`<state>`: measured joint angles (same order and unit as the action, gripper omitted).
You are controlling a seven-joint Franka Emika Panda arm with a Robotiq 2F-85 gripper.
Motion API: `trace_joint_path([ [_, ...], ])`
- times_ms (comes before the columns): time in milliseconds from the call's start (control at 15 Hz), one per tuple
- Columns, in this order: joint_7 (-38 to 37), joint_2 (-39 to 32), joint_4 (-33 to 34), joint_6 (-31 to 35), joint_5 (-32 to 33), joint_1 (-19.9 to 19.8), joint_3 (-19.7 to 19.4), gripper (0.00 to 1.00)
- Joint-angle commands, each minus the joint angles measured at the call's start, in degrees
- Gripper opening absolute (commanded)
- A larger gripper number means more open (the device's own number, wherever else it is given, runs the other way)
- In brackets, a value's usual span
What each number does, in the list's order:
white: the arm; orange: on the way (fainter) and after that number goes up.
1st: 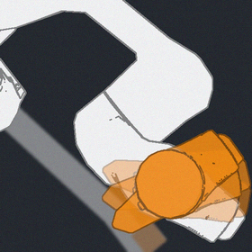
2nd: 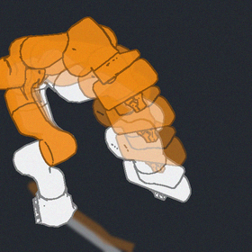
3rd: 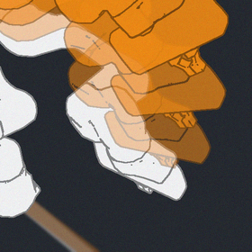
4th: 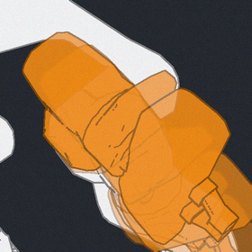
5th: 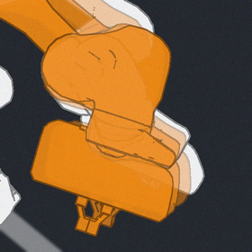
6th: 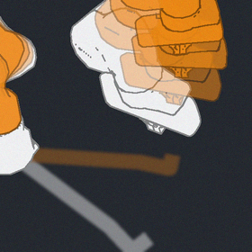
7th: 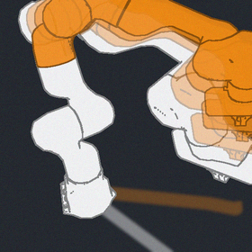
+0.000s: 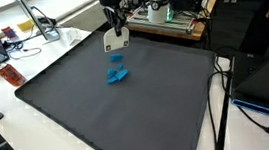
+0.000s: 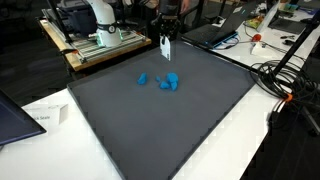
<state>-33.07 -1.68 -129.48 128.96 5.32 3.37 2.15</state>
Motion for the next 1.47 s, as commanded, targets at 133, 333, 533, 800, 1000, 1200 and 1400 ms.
trace_joint_path([
  [133, 0.14, -0.12, 0.1, -0.12, -0.05, -0.14, -0.02, 0.04],
  [333, 0.15, -0.16, 0.1, -0.11, -0.05, -0.16, -0.05, 0.04],
  [533, -0.96, 0.45, 1.3, -1.83, 1.67, 0.21, 0.21, 0.01],
  [800, -1.72, 0.93, 3.03, -3.02, 1.51, 0.86, 0.95, 0.01],
  [1000, -2.47, 1.08, 4.6, -5.41, 2.87, 1.08, 1.22, 0.01],
  [1200, -1.7, 1.51, 6.31, -9.6, 2.9, 0.89, 1.21, 0.01],
  [1400, -0.56, 2.1, 8.1, -13.84, 1.67, 0.72, 1.17, 0.01],
])
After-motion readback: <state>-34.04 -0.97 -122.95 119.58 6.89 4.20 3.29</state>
